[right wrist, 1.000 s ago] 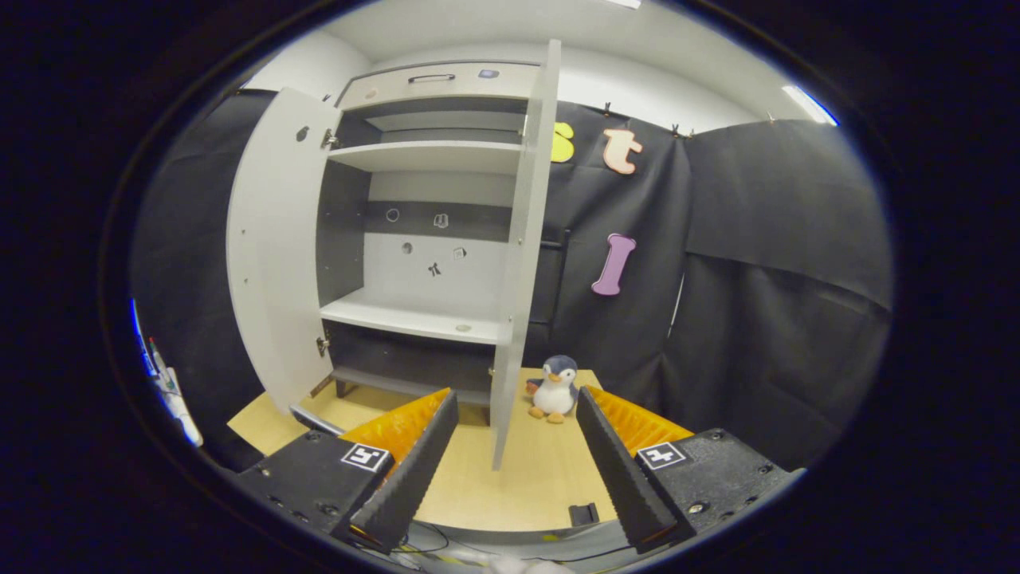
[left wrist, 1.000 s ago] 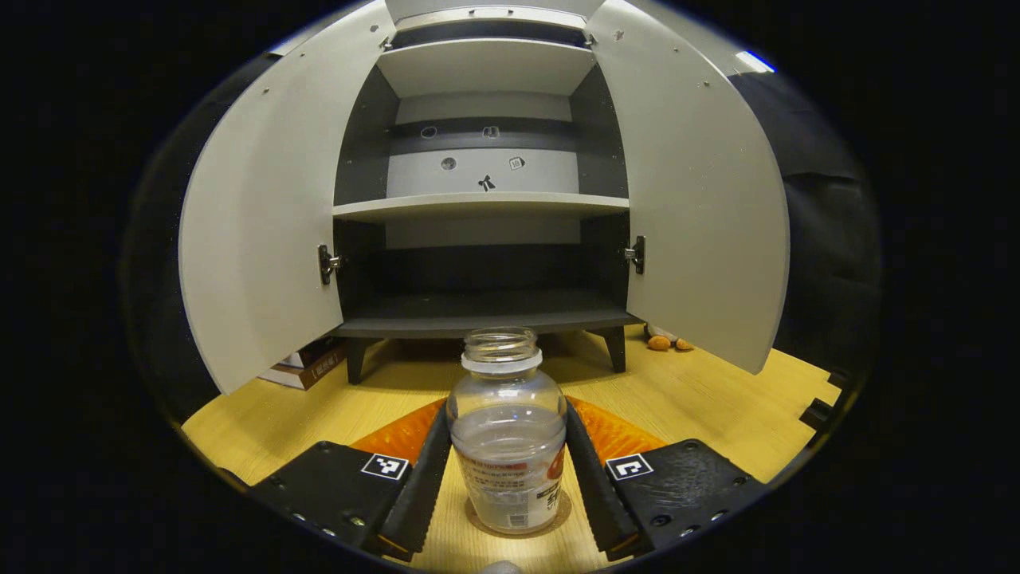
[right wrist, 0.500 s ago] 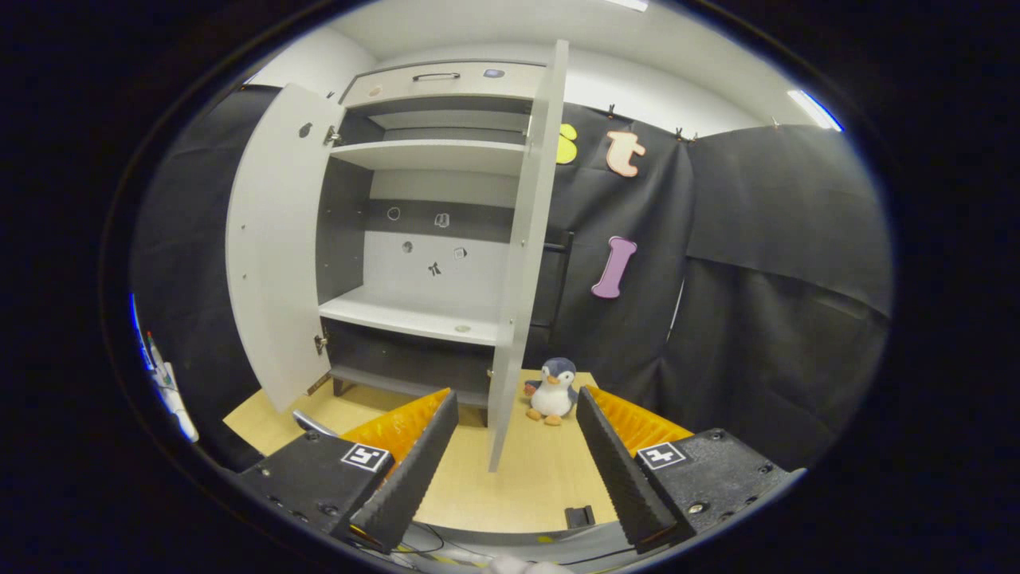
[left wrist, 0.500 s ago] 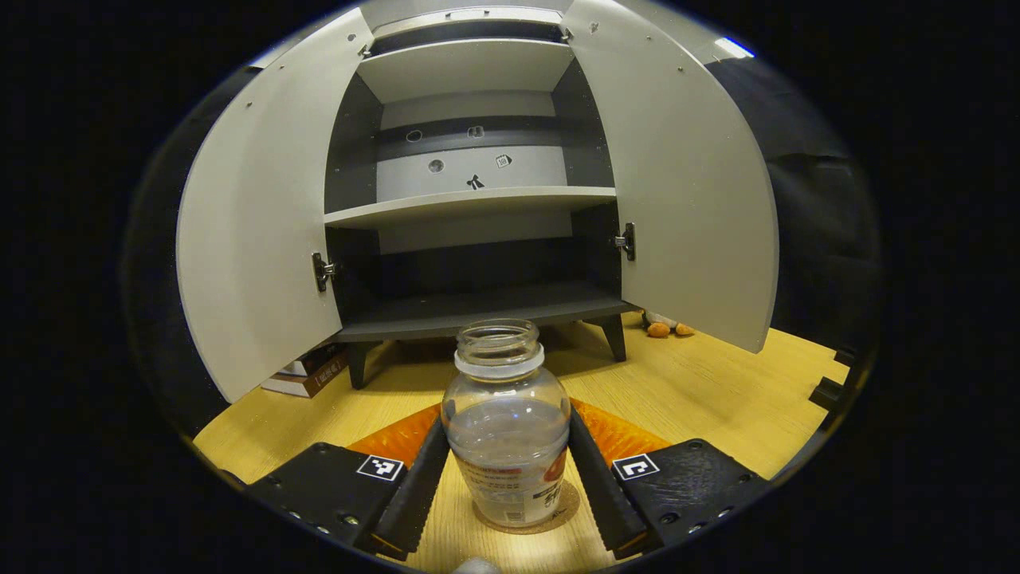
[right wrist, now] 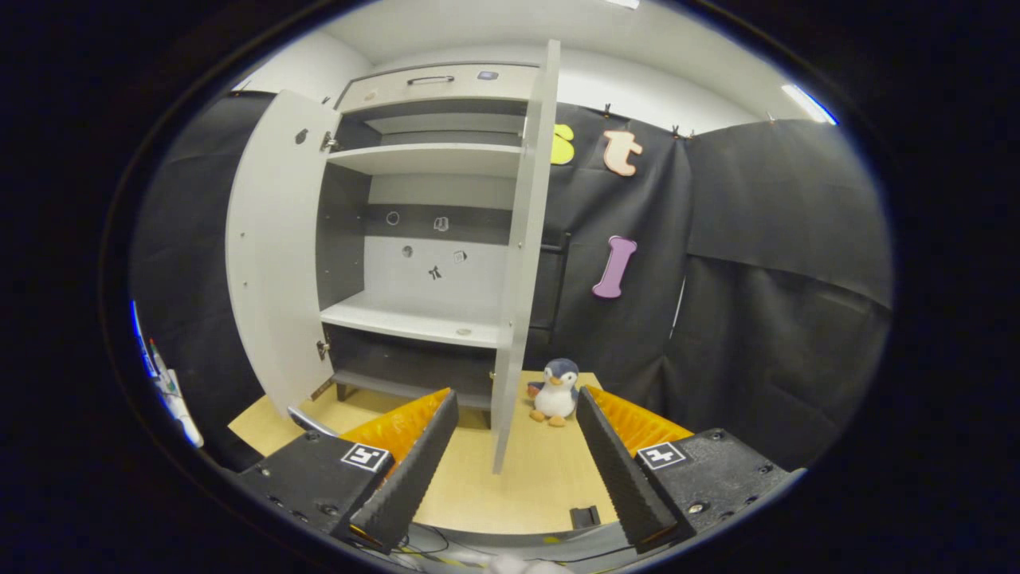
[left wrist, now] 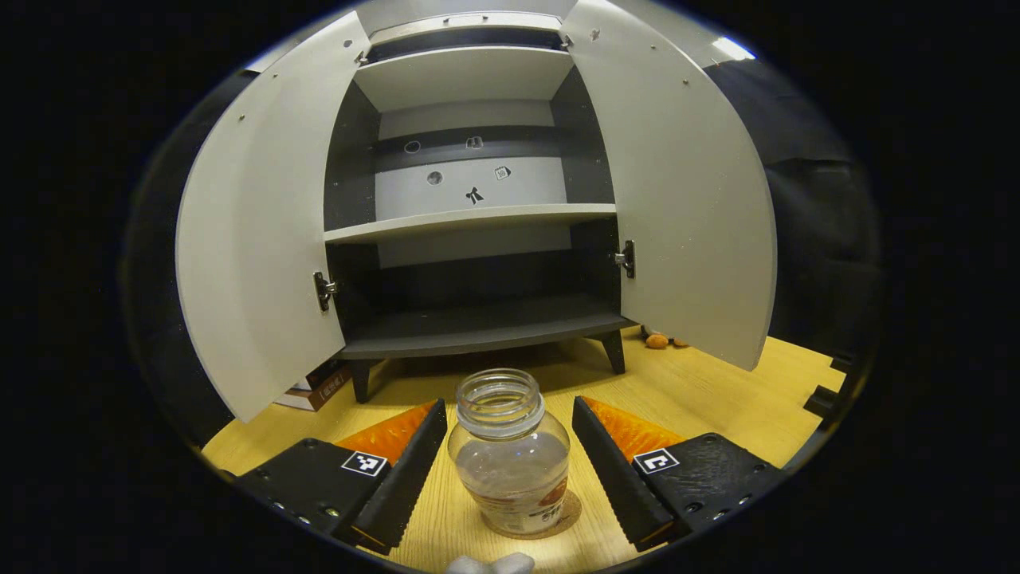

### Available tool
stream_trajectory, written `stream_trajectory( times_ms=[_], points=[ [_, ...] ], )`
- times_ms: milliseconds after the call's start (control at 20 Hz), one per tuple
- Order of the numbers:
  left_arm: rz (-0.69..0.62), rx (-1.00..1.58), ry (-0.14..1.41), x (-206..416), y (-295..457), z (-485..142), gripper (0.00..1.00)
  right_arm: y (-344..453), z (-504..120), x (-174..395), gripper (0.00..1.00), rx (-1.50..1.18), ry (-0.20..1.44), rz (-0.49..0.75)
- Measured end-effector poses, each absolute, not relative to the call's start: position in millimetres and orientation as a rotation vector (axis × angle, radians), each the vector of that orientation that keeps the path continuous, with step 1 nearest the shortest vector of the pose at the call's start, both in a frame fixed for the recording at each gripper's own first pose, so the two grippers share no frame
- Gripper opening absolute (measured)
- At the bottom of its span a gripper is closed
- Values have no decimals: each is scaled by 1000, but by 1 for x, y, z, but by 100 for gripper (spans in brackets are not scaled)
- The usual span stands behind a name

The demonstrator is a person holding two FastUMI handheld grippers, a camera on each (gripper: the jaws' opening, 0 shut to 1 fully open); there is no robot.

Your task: Grasp the bottle in the cabinet with the left hand and place it on the coaster, then close the right door with the right hand and the left door with the left hand.

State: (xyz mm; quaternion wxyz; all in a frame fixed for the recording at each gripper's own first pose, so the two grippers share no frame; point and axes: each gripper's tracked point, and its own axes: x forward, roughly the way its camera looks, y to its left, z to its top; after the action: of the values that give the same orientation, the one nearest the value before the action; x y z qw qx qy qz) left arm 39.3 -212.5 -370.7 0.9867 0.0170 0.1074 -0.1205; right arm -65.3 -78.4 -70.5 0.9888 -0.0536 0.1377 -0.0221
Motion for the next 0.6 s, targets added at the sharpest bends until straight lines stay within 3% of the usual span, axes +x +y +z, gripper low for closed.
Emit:
stream_trajectory(
  times_ms=[600],
  points=[
    [-185, -5, 97, 27, -154, -180, 96, -96, -53, -62, 98, -6, 161, -74]
  ],
)
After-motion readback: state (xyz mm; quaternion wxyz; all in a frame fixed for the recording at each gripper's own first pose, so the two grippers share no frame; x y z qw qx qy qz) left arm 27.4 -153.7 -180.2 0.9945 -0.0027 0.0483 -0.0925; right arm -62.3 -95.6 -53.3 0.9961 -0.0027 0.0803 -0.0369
